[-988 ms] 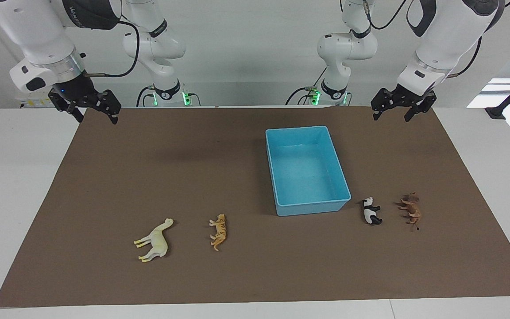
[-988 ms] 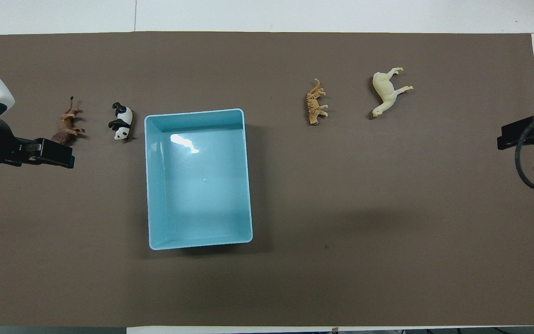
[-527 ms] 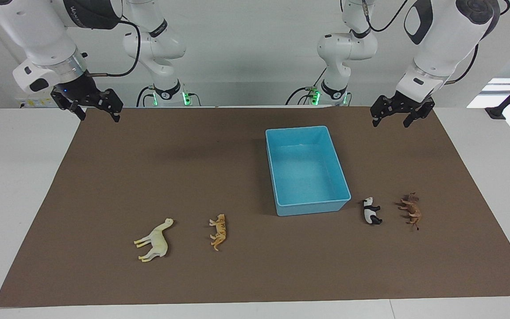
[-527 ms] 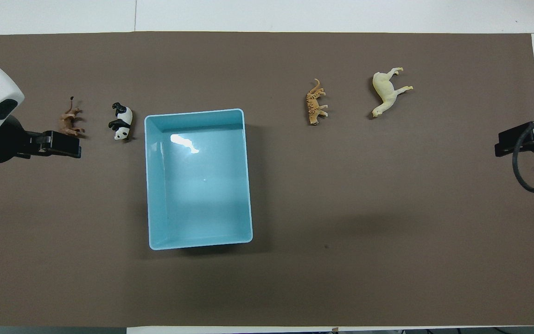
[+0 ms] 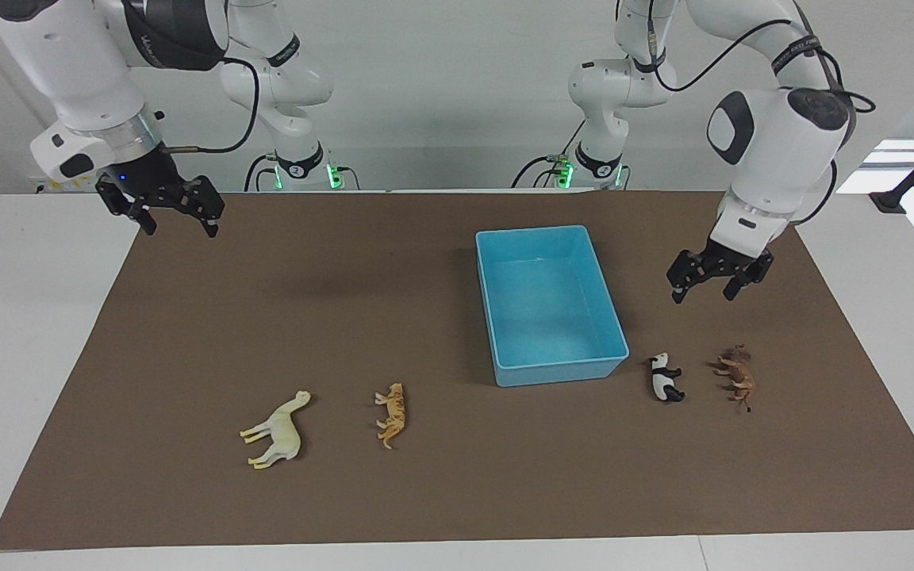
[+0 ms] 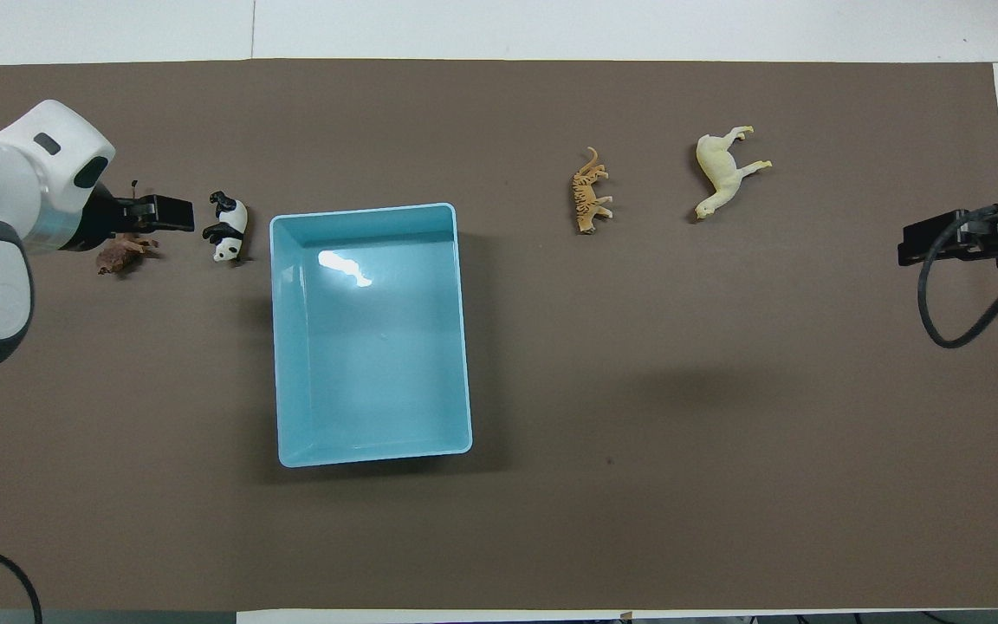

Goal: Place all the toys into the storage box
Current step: 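Grasp the panda with the left gripper while the right gripper grasps the horse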

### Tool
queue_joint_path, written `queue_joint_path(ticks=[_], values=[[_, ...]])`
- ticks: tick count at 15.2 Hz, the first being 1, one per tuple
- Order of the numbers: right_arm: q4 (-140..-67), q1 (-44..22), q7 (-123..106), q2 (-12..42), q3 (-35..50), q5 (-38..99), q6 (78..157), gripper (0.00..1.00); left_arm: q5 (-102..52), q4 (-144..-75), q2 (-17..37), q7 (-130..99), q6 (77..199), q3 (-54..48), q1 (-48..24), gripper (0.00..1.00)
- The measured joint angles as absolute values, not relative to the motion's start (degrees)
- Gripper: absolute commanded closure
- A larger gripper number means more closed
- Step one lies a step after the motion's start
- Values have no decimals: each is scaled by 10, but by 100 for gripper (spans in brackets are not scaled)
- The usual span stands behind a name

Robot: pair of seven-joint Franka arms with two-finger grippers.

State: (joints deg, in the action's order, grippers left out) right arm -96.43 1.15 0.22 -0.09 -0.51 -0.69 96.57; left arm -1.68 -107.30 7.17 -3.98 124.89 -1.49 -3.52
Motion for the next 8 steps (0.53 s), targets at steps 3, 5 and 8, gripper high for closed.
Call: queue_joint_path(ticks=[3,5,8], values=[[-981,11,-95,45,-4,-7,1043,0,-16,-1075,139,-39,1344,-15,-34,0],[-982,11,-134,93,-3,-7,1114,0,-5,-1075,173,-35,1380,-15,-33,0],[-980,-5,-152,153,2,-7,1194,0,10,-1076,216,-34,1428,-15,-33,0]])
